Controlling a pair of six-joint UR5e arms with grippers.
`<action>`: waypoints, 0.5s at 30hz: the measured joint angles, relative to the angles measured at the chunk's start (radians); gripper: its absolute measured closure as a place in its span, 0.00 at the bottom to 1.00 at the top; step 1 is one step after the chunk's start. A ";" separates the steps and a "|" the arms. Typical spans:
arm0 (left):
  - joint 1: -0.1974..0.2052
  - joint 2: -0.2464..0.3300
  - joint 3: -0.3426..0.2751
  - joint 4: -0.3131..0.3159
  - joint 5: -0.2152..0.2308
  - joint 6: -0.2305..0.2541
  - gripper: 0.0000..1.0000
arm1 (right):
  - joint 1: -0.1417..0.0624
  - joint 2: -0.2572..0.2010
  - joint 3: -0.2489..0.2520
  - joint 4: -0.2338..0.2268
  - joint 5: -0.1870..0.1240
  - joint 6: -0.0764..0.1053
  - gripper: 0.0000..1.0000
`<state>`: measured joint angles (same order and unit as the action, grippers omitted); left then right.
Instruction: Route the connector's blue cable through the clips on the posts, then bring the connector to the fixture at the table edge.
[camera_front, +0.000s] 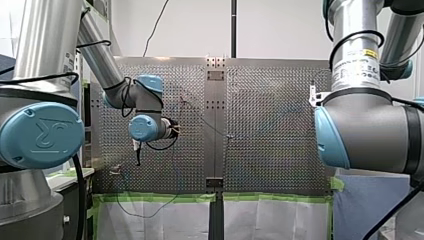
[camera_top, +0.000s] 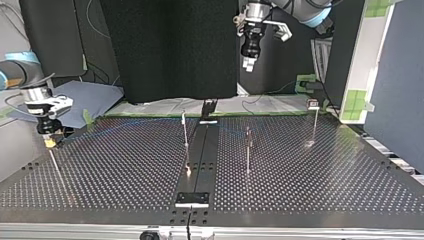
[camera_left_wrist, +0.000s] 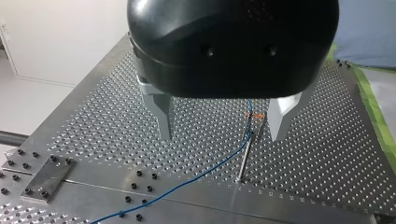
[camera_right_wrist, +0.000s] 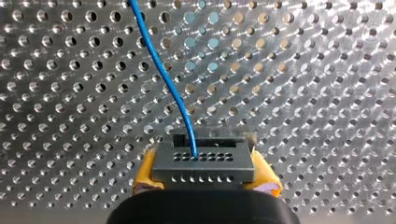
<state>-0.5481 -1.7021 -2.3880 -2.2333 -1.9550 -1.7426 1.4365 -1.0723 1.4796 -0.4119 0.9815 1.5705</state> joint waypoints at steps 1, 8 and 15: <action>0.000 0.000 0.000 0.000 0.000 0.000 0.00 | 0.000 0.000 0.000 0.000 0.000 0.000 0.24; 0.000 0.000 0.000 0.000 0.000 0.000 0.00 | 0.000 0.000 0.000 0.000 0.000 0.000 0.24; 0.000 0.000 0.000 0.000 0.000 0.000 0.00 | 0.000 0.000 0.000 0.000 0.000 0.000 0.09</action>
<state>-0.5480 -1.7022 -2.3881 -2.2337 -1.9550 -1.7425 1.4364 -1.0724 1.4796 -0.4119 0.9816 1.5705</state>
